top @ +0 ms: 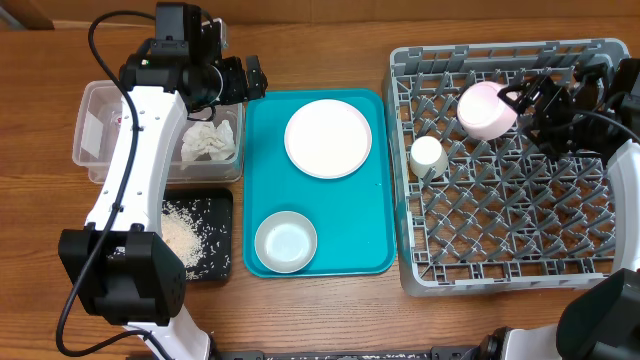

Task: Sort waste into correct bins and load items into the dishwasher
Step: 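Release the bowl and raise the right gripper from the rack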

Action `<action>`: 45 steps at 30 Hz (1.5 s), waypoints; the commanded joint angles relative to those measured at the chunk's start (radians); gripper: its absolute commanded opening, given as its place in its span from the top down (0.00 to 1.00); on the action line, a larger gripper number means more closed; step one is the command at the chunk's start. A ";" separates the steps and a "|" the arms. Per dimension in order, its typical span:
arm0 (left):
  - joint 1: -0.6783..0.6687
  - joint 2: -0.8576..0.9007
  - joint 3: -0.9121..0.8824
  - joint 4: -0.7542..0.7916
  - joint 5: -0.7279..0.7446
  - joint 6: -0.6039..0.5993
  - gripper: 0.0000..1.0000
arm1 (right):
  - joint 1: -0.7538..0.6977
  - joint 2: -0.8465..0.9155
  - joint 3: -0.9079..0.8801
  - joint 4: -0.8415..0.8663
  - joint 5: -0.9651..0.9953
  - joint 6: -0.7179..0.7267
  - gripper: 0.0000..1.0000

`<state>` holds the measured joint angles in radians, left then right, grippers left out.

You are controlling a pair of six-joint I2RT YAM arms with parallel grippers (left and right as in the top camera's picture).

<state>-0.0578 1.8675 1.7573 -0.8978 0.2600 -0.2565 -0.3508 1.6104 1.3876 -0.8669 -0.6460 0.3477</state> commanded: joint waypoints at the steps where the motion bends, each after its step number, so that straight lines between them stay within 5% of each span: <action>1: 0.007 -0.024 0.018 0.001 -0.005 -0.006 0.00 | 0.002 -0.002 0.014 -0.016 0.039 0.024 0.00; 4: 0.007 -0.024 0.018 0.001 -0.005 -0.006 0.00 | 0.003 -0.001 0.014 -0.018 0.022 0.024 0.00; 5: 0.007 -0.024 0.018 0.001 -0.005 -0.006 0.00 | 0.005 -0.001 0.014 -0.018 0.023 0.023 0.08; 7: 0.007 -0.024 0.018 0.001 -0.005 -0.006 0.00 | 0.032 -0.002 0.017 -0.019 0.092 0.013 0.71; 11: 0.007 -0.024 0.018 0.001 -0.005 -0.006 0.00 | 0.150 -0.002 0.050 -0.004 0.298 0.012 0.95; 21: 0.007 -0.024 0.018 0.001 -0.005 -0.006 0.00 | 0.431 0.023 0.086 0.162 0.853 -0.222 0.96; 33: 0.006 -0.024 0.018 0.001 -0.005 -0.006 0.00 | 0.352 0.214 0.086 0.227 0.871 -0.251 0.96; 45: 0.009 -0.024 0.018 0.001 -0.006 -0.006 0.00 | 0.238 0.224 0.085 0.228 0.892 -0.214 0.96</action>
<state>-0.0578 1.8675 1.7573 -0.8974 0.2596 -0.2565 -0.1112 1.8397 1.4509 -0.6456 0.2329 0.1154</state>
